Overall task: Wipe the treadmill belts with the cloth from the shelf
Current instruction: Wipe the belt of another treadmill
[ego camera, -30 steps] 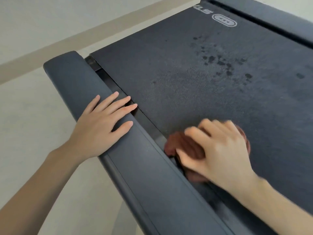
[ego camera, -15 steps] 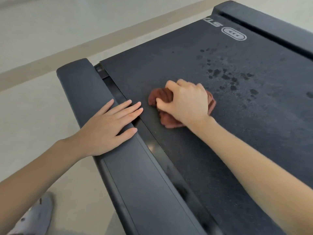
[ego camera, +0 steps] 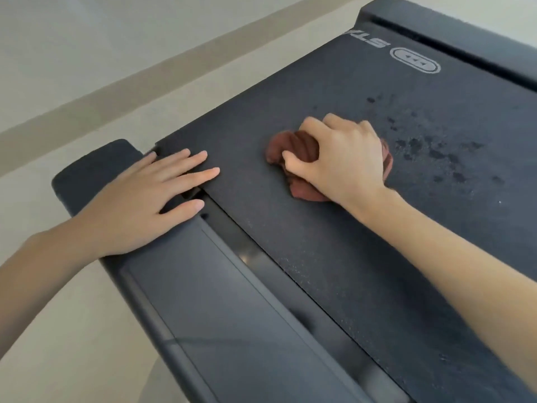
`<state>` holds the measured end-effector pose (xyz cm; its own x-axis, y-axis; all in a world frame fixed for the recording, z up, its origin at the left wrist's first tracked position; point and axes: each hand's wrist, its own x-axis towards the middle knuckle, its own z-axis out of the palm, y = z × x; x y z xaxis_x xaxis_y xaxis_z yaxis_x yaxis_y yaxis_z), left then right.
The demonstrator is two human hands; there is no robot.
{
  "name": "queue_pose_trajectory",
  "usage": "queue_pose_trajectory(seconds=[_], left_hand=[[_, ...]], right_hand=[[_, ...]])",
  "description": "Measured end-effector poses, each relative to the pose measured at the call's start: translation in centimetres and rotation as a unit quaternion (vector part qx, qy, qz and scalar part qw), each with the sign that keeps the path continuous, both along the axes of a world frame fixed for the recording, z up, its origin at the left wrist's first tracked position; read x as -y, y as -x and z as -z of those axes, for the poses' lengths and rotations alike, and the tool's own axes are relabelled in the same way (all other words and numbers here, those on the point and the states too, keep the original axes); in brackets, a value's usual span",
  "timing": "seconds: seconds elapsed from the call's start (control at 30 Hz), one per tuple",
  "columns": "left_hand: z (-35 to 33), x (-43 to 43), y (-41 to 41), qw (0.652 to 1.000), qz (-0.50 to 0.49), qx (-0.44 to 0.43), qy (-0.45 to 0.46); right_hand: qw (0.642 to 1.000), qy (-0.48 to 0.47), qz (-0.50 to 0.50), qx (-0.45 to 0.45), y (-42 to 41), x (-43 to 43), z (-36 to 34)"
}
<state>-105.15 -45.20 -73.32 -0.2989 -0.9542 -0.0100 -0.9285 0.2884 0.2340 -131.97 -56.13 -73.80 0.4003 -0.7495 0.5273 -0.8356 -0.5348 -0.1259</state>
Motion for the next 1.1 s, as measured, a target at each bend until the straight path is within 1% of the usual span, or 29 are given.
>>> queue_pose_trajectory(seconds=[0.07,0.2,0.3,0.37,0.47,0.53,0.6,0.7,0.77,0.87,0.97,1.03,1.1], left_hand=[[0.1,1.7,-1.6,1.0,0.0,-0.004,-0.006],[0.3,3.3,-2.5,1.0,0.021,-0.007,0.004],[0.5,3.2,-2.6,0.999,0.026,-0.019,0.012],[0.6,3.1,-2.5,0.999,0.03,-0.02,0.017],[0.3,2.9,-2.5,0.999,0.034,-0.018,0.01],[0.2,2.9,-2.4,0.999,0.035,-0.007,0.002],[0.1,2.9,-2.3,0.999,0.033,0.003,-0.004],[-0.1,2.8,-2.3,0.999,0.041,0.013,-0.011],[-0.1,2.6,-2.5,0.999,0.045,0.015,-0.01],[0.0,2.2,-3.2,0.999,0.047,0.015,-0.01],[0.2,1.1,-4.0,0.999,0.041,0.014,0.011],[0.4,0.2,-4.6,0.999,0.036,0.015,0.03],[0.5,-0.7,-5.1,0.998,0.033,0.002,0.05]], right_hand=[[1.0,-0.003,-0.005,-0.003,0.2,-3.9,0.0],[0.999,-0.031,0.032,-0.021,-0.8,-11.8,-0.5],[0.996,-0.051,0.062,-0.036,-1.8,-13.9,-0.5],[0.993,-0.056,0.098,-0.034,-2.3,-12.9,-0.7],[0.984,-0.053,0.17,-0.027,-3.5,-8.4,-0.7],[0.969,-0.059,0.238,-0.024,-4.3,-4.6,-0.9],[0.948,-0.101,0.302,-0.027,-5.0,-1.5,-1.2],[0.926,-0.129,0.355,-0.019,-6.0,-0.8,-1.7],[0.927,-0.133,0.35,-0.011,-6.7,-2.5,-2.0],[0.943,-0.14,0.3,-0.025,-8.0,-6.6,-1.9],[0.961,-0.055,0.266,-0.04,-9.5,-11.0,-0.6],[0.962,-0.039,0.266,-0.041,-10.1,-12.4,-0.3],[0.963,-0.045,0.265,-0.036,-10.2,-12.2,-0.4]])
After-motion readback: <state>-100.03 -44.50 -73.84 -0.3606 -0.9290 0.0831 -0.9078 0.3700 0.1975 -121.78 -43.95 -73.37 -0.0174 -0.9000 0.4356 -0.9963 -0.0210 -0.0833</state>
